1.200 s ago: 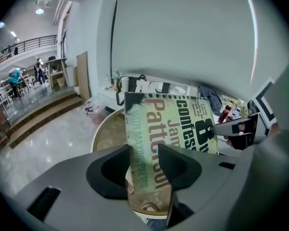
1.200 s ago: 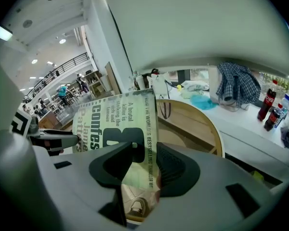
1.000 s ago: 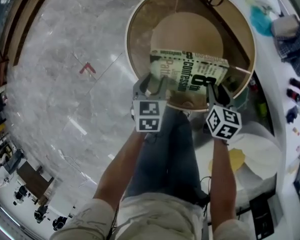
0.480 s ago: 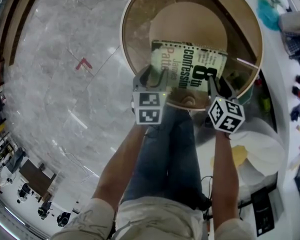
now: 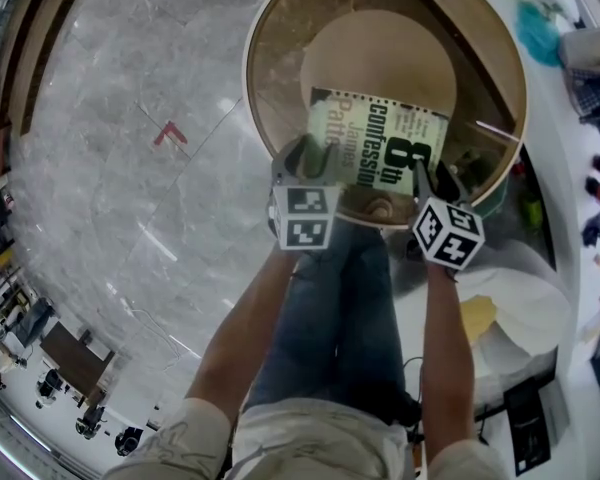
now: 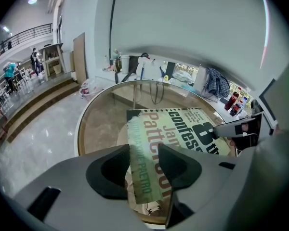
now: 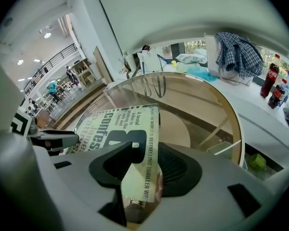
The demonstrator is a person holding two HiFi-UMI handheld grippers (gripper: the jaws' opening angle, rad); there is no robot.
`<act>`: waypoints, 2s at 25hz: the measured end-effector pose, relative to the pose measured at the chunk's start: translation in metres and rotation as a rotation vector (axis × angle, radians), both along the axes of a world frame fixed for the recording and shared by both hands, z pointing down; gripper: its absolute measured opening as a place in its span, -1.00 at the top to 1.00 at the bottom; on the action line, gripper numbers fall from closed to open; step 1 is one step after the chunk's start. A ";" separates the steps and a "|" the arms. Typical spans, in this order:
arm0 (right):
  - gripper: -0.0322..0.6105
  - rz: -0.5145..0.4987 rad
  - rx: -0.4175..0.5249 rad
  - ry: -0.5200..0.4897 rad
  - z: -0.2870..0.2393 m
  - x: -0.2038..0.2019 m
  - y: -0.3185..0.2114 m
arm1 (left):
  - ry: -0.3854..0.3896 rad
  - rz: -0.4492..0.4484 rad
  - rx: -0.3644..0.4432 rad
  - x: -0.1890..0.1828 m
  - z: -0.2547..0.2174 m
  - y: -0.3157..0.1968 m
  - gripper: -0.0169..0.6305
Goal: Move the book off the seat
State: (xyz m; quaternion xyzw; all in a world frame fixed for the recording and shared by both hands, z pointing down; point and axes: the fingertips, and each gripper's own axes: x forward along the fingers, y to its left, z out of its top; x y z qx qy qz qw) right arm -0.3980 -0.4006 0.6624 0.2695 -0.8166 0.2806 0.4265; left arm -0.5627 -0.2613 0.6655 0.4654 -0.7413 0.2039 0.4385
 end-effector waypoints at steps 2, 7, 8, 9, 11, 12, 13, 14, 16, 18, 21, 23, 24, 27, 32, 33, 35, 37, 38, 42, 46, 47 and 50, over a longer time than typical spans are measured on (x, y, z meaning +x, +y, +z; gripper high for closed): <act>0.40 -0.007 0.008 0.006 0.000 -0.001 0.000 | 0.002 0.001 -0.001 -0.001 0.000 0.000 0.36; 0.39 -0.015 0.024 0.019 -0.003 -0.001 -0.002 | 0.005 -0.001 -0.004 -0.001 -0.001 0.000 0.36; 0.39 -0.015 0.032 0.023 -0.005 -0.001 -0.003 | -0.002 -0.003 -0.002 -0.003 -0.004 0.000 0.36; 0.39 -0.012 0.039 0.026 -0.006 0.000 -0.003 | -0.012 -0.005 0.002 -0.005 -0.006 -0.001 0.36; 0.39 0.002 0.047 0.029 -0.009 0.002 -0.005 | -0.029 -0.006 0.013 -0.007 -0.013 -0.003 0.36; 0.39 0.010 0.050 0.029 -0.010 0.003 -0.006 | -0.034 -0.001 0.018 -0.008 -0.016 -0.005 0.36; 0.39 0.016 0.053 0.028 -0.013 0.004 -0.007 | -0.038 0.006 0.023 -0.007 -0.020 -0.007 0.36; 0.39 0.019 0.057 0.026 -0.015 0.004 -0.007 | -0.043 0.012 0.027 -0.007 -0.024 -0.009 0.36; 0.39 0.009 0.066 0.020 -0.023 0.001 -0.007 | -0.050 0.016 0.036 -0.008 -0.033 -0.011 0.36; 0.39 -0.009 0.074 0.008 -0.034 -0.003 -0.007 | -0.054 0.013 0.045 -0.008 -0.044 -0.012 0.36; 0.39 -0.025 0.099 -0.022 -0.059 -0.009 -0.008 | -0.064 0.013 0.064 -0.006 -0.066 -0.014 0.36; 0.39 -0.043 0.126 -0.049 -0.082 -0.015 -0.007 | -0.079 0.019 0.080 -0.005 -0.086 -0.014 0.36; 0.39 -0.057 0.141 -0.064 -0.096 -0.018 -0.006 | -0.087 0.021 0.089 -0.004 -0.099 -0.013 0.36; 0.39 -0.107 0.185 -0.111 -0.145 -0.029 0.000 | -0.109 0.025 0.127 -0.001 -0.142 -0.011 0.36; 0.39 -0.160 0.274 -0.203 -0.234 -0.042 0.003 | -0.164 0.030 0.218 0.003 -0.222 -0.012 0.36; 0.39 -0.170 0.295 -0.220 -0.252 -0.043 0.005 | -0.172 0.028 0.236 0.005 -0.238 -0.011 0.37; 0.39 -0.195 0.346 -0.253 -0.290 -0.044 0.009 | -0.196 0.025 0.274 0.007 -0.271 -0.010 0.37; 0.40 -0.209 0.393 -0.289 -0.326 -0.045 0.008 | -0.236 0.025 0.326 0.006 -0.305 -0.014 0.37; 0.39 -0.210 0.418 -0.310 -0.343 -0.045 0.006 | -0.261 0.027 0.356 0.003 -0.323 -0.019 0.37; 0.39 -0.193 0.508 -0.401 -0.407 -0.044 0.000 | -0.346 0.027 0.468 -0.003 -0.390 -0.034 0.37; 0.40 -0.187 0.568 -0.468 -0.459 -0.038 0.003 | -0.408 0.025 0.554 0.001 -0.446 -0.037 0.37; 0.39 -0.192 0.586 -0.483 -0.471 -0.037 0.004 | -0.424 0.022 0.575 0.003 -0.458 -0.038 0.37; 0.40 -0.194 0.635 -0.535 -0.503 -0.037 0.007 | -0.467 0.021 0.629 0.006 -0.489 -0.035 0.40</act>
